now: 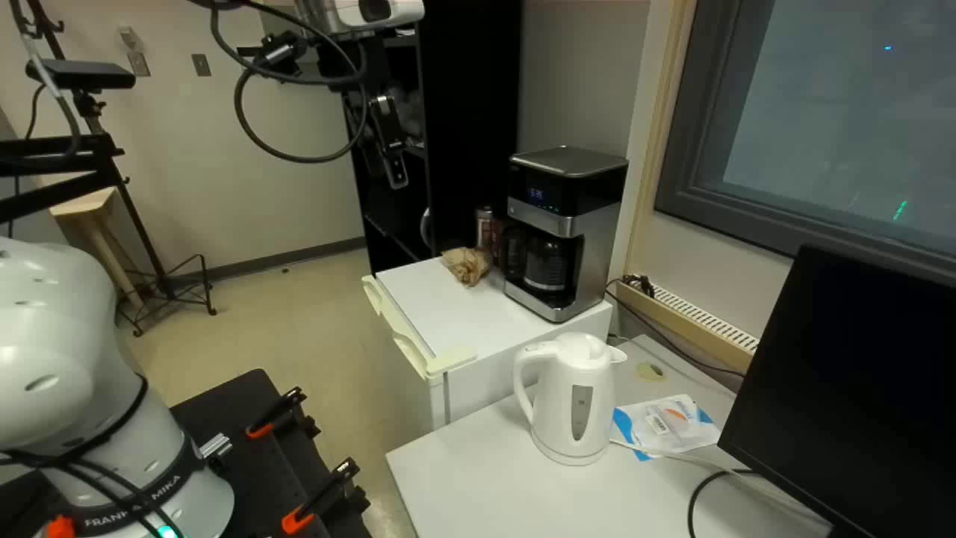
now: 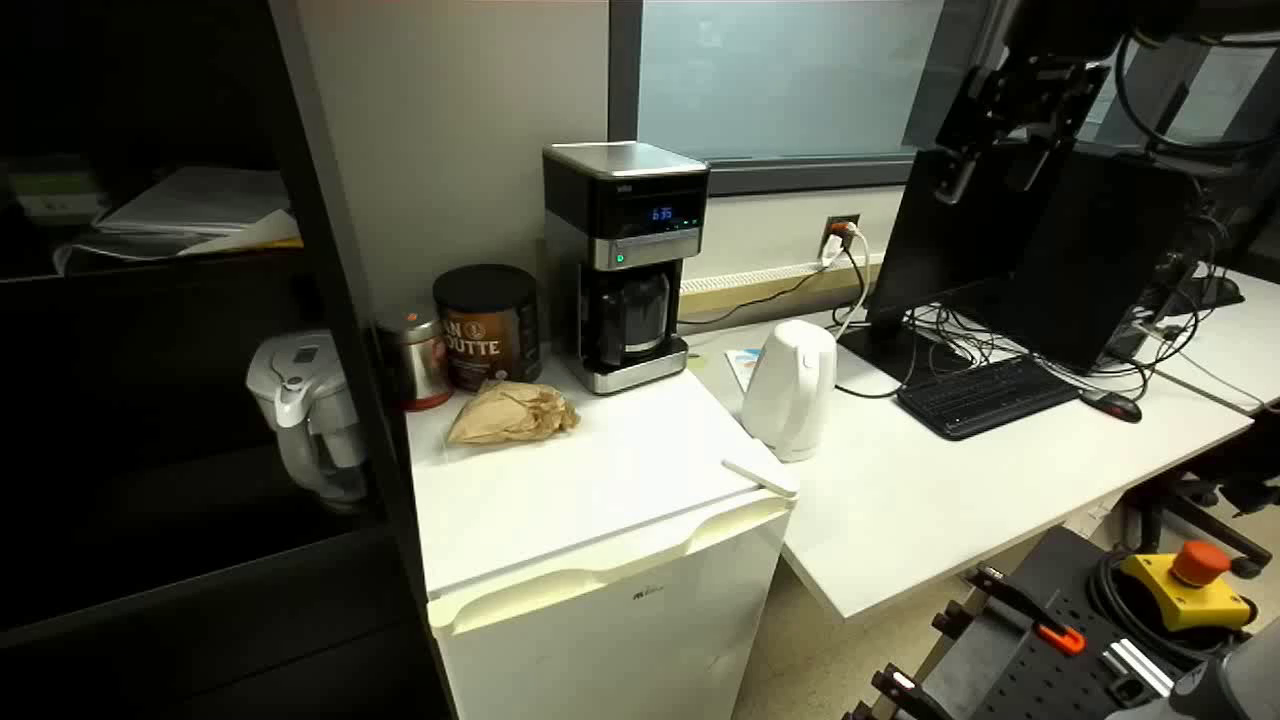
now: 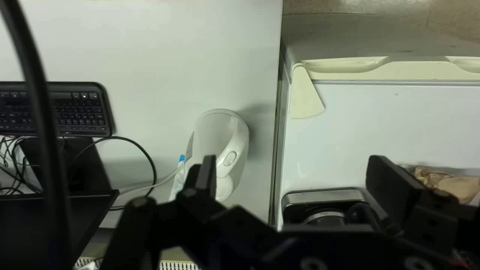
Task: Press a button on the coffee maker
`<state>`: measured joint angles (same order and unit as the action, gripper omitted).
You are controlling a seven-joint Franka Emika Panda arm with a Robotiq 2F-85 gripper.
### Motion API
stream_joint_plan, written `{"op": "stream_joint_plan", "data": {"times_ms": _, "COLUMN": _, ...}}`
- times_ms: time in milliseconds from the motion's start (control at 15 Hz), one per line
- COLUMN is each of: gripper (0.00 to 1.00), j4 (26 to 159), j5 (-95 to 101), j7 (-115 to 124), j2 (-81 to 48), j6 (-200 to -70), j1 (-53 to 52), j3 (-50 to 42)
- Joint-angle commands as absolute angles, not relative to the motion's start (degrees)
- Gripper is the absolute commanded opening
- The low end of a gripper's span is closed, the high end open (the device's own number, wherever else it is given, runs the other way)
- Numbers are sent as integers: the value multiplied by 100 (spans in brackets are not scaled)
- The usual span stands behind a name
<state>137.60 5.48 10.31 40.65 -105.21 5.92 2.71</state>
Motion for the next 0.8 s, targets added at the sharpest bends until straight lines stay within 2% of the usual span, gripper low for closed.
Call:
{"op": "stream_joint_plan", "data": {"times_ms": 0, "gripper": 100, "j4": 13747, "j5": 575, "j7": 1054, "j2": 4061, "j6": -10510, "j1": 544, "j3": 235}}
{"op": "stream_joint_plan", "data": {"times_ms": 733, "gripper": 100, "j4": 13759, "j5": 593, "j7": 1060, "j2": 3991, "j6": -10603, "j1": 538, "j3": 256}}
